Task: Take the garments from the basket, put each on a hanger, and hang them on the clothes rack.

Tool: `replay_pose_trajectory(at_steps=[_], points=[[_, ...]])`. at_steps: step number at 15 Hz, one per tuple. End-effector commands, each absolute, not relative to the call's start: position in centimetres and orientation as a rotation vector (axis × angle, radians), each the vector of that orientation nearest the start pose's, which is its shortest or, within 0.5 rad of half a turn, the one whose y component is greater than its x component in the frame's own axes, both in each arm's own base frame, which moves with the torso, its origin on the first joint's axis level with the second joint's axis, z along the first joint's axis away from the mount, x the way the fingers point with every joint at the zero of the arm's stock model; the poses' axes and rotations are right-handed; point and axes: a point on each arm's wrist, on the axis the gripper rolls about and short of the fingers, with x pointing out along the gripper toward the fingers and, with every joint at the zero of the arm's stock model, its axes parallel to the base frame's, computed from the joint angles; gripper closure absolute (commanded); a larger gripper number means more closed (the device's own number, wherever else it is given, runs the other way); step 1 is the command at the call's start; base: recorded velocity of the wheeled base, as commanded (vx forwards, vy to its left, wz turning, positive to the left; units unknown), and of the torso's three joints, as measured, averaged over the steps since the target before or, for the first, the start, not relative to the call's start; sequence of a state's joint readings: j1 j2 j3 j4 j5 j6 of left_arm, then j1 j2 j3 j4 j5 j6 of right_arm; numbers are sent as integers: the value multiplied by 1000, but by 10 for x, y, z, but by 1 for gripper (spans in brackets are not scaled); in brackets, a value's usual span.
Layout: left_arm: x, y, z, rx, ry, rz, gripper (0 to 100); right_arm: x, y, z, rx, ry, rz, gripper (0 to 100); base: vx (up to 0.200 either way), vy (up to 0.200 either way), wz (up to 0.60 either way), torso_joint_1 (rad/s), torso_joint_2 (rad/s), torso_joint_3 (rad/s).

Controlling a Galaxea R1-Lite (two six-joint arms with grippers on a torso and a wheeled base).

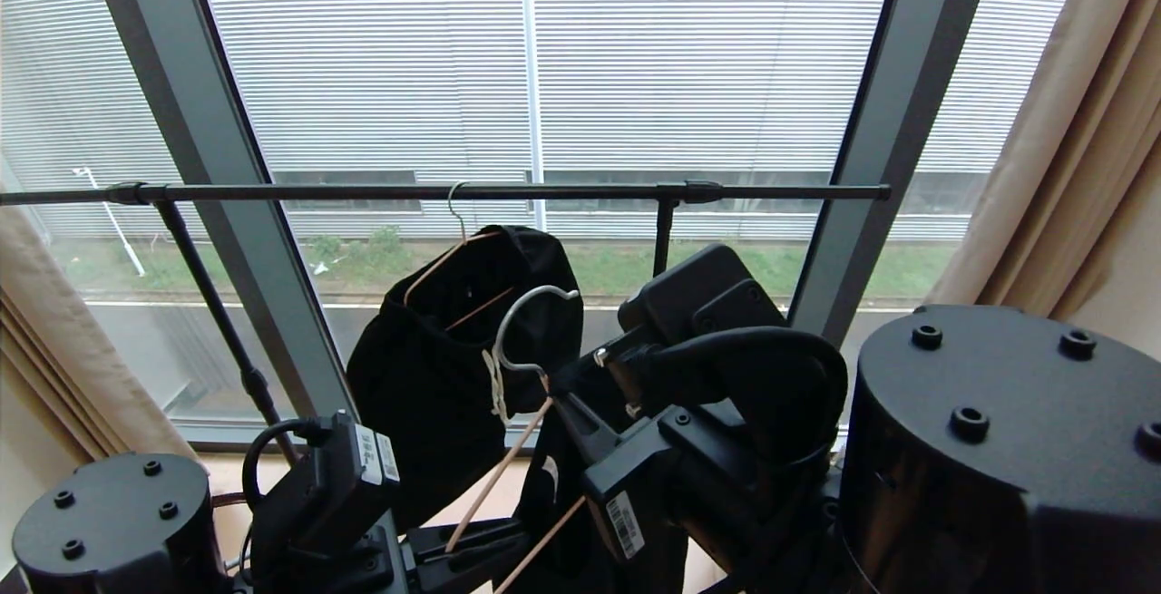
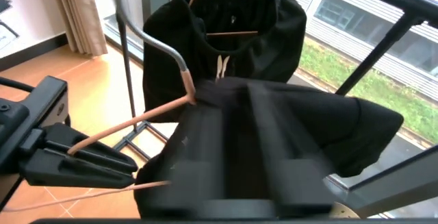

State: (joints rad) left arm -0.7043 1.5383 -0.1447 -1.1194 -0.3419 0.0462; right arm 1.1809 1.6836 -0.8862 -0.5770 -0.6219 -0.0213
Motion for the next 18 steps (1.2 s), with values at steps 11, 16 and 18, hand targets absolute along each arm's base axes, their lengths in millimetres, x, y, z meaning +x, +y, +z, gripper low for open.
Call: replay_pose_trajectory(at_steps=[11,16,18], points=[[146,-126,118,85,210,-1014,100,137,261,212,-212,114,515,0,0,0,0,0,0,0],[147,-124,118,85,208,-1005,100,134,255,205,-273,121,526,0,0,0,0,0,0,0],[147,-124,118,86,209,-1003,100,133,253,205,-290,116,530,0,0,0,0,0,0,0]])
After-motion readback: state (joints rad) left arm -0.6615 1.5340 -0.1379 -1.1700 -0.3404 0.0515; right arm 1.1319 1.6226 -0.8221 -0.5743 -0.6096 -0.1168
